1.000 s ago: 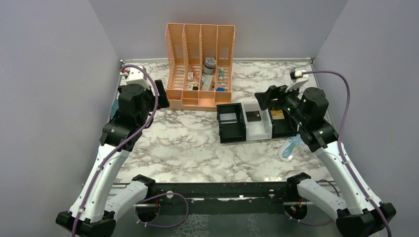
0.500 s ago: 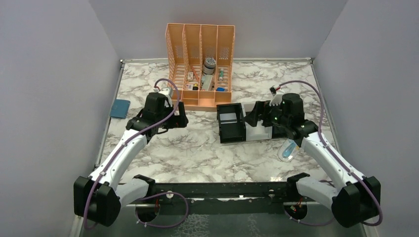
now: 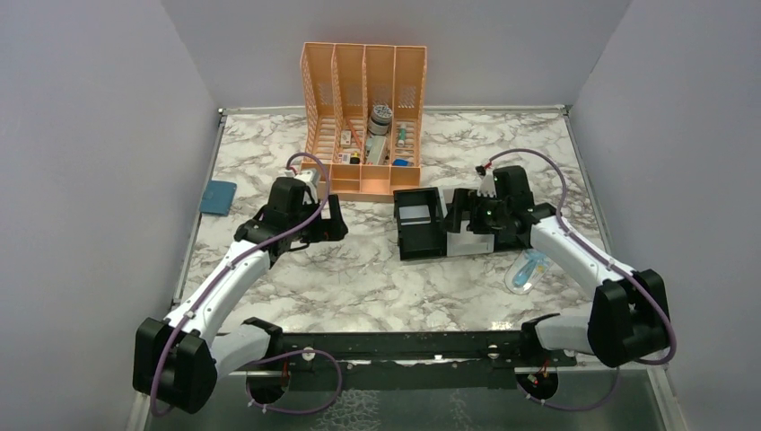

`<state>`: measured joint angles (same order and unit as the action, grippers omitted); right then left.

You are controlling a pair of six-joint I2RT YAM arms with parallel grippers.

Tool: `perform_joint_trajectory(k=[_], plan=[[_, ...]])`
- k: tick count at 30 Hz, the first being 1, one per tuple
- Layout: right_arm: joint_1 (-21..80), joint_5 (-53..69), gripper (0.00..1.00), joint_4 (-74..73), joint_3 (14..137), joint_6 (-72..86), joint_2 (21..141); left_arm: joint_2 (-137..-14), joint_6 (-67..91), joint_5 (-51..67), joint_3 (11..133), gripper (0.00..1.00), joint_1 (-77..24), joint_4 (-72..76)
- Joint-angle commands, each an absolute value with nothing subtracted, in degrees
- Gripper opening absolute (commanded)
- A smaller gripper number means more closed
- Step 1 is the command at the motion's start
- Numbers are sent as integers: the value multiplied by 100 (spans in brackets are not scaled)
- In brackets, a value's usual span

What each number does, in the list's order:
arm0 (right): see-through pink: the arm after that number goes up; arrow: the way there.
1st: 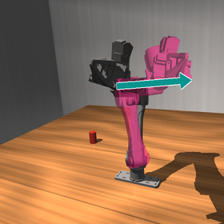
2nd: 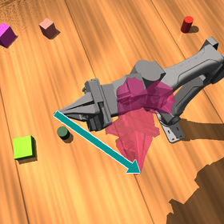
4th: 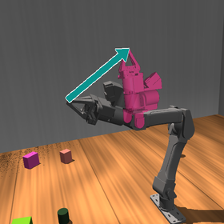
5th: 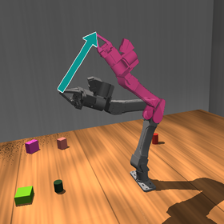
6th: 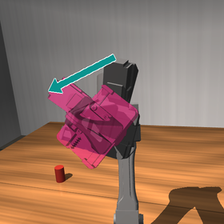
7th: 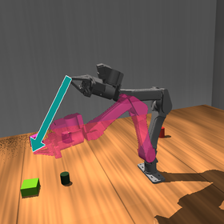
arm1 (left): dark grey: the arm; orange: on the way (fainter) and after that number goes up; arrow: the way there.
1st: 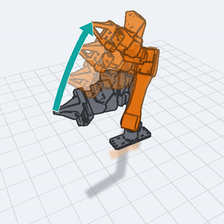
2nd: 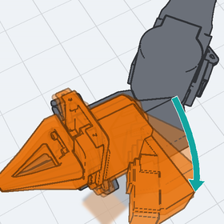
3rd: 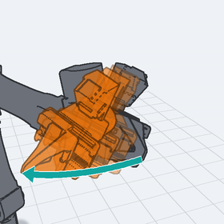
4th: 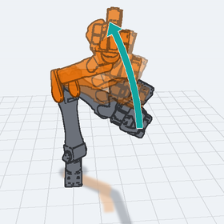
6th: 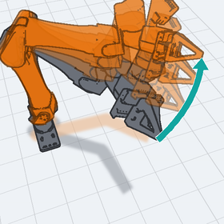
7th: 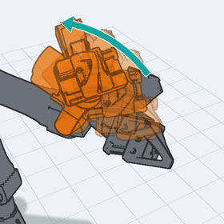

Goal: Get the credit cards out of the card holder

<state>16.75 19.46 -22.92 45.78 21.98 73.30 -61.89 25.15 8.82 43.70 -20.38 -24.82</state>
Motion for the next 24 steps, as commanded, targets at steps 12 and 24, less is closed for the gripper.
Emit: perform_joint_trajectory(k=[12, 24], plan=[[1866, 2537, 80, -2146, 5260, 1652, 8526, -5901, 2756, 177, 4336, 98, -2079, -2240], [2790, 1706, 77, -2156, 5781, 1758, 9097, -5979, 2769, -136, 4363, 98, -2077, -2255]])
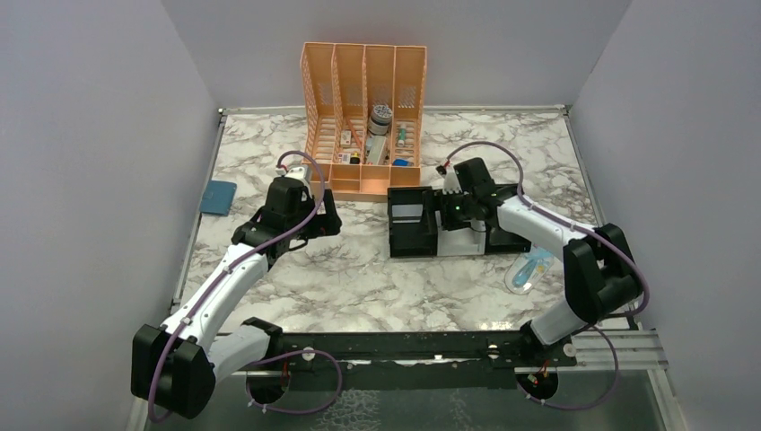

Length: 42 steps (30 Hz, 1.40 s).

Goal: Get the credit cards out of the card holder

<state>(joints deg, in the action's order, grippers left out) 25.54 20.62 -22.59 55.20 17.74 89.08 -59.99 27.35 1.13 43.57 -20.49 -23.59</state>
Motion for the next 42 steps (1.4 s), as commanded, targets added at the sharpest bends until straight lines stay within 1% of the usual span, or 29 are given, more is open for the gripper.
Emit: perform_joint_trajectory(k=[1, 12, 15, 18, 22, 28, 33, 36, 39, 42], plan=[[2861, 1648, 77, -2159, 5837, 1745, 9155, -6002, 2761, -154, 4374, 98, -2077, -2256], [3548, 1344, 76, -2329, 6390, 1622, 9729, -6299, 2734, -217, 4476, 98, -2078, -2257], [3774, 1305, 75, -2320, 6475, 1590, 9808, -6318, 2742, -284, 4490, 98, -2076, -2253], [3967, 1248, 72, -2383, 6587, 1490, 9930, -6328, 2740, -315, 4509, 98, -2079, -2255], [4097, 1103, 72, -2422, 6640, 1403, 10013, -6313, 2751, -334, 4494, 98, -2081, -2250], [4104, 305, 70, -2449, 6654, 1282, 10022, -6306, 2760, -346, 4487, 98, -2081, -2252], [4104, -290, 67, -2402, 6694, 886, 10154, -6318, 2751, -341, 4522, 98, -2075, -2258], [4104, -368, 62, -2373, 6748, 690, 10222, -6358, 2748, -310, 4535, 98, -2077, -2257], [4104, -335, 61, -2235, 6730, 538, 10215, -6376, 2770, -285, 4528, 98, -2076, -2249], [4102, -255, 57, -2112, 6734, 511, 10197, -6397, 2786, -273, 4518, 98, -2074, -2247]])
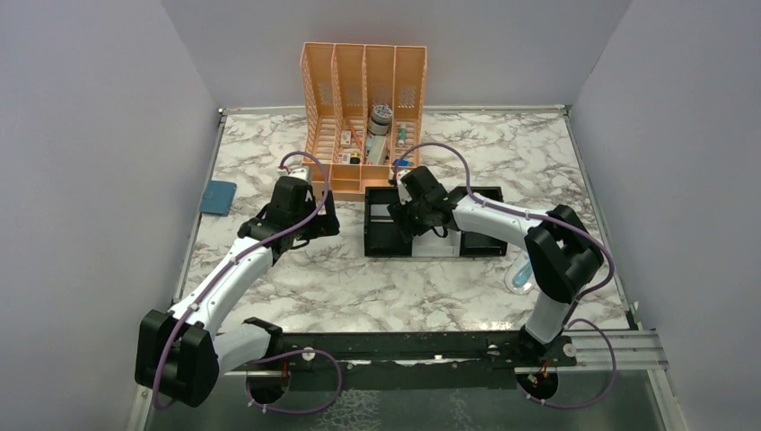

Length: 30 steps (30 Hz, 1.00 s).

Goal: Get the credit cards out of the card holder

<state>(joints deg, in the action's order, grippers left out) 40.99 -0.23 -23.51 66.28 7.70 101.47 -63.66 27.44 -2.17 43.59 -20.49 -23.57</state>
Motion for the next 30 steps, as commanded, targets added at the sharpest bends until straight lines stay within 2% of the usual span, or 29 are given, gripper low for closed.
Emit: perform_joint_trajectory(k=[1, 8, 16, 22, 30], plan=[[4104, -263, 56, -2135, 6777, 518, 10219, -6406, 2778, -271, 4518, 98, -2074, -2255], [4096, -621, 52, -2136, 7048, 482, 10503, -6405, 2777, -257, 4527, 98, -2080, -2255], [4095, -530, 52, -2186, 7363, 767, 10717, -6385, 2776, -313, 4518, 98, -2077, -2254], [4095, -115, 63, -2230, 7349, 941, 10503, -6601, 2743, -809, 4744, 99, -1905, -2395], [4093, -220, 82, -2500, 7444, 1004, 10233, -7343, 2853, -1605, 5550, 99, -748, -2516]])
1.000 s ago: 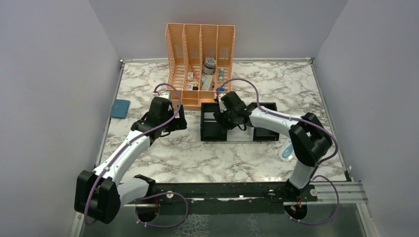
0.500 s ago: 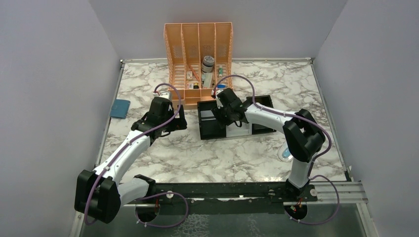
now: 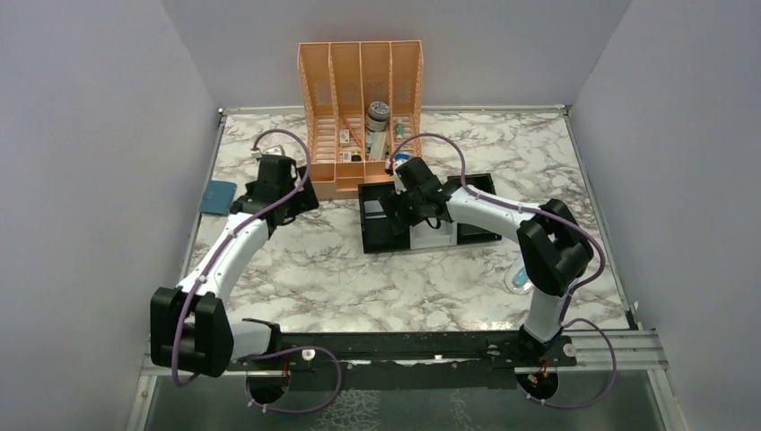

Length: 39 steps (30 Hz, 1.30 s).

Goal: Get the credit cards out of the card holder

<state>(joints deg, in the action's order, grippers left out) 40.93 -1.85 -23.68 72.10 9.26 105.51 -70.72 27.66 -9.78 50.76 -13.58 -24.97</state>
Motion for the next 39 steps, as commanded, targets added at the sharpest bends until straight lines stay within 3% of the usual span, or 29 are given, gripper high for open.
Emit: perform_joint_trajectory(k=[1, 9, 20, 27, 39], plan=[[4094, -263, 84, -2525, 7420, 993, 10167, -7460, 2864, -1669, 5669, 99, -580, -2516], [4095, -367, 93, -2524, 7118, 1028, 9353, -8977, 2252, -1551, 6880, 99, 560, -2381], [4091, -549, 93, -2441, 6621, 1243, 8333, -10989, 1157, -2015, 8934, 99, 870, -2782], [4095, -880, 94, -2352, 6216, 1490, 7880, -11703, 816, -2862, 9424, 99, 1150, -2798], [4085, -991, 94, -2442, 6143, 1476, 7921, -12304, 815, -2175, 9667, 99, 1864, -2775]])
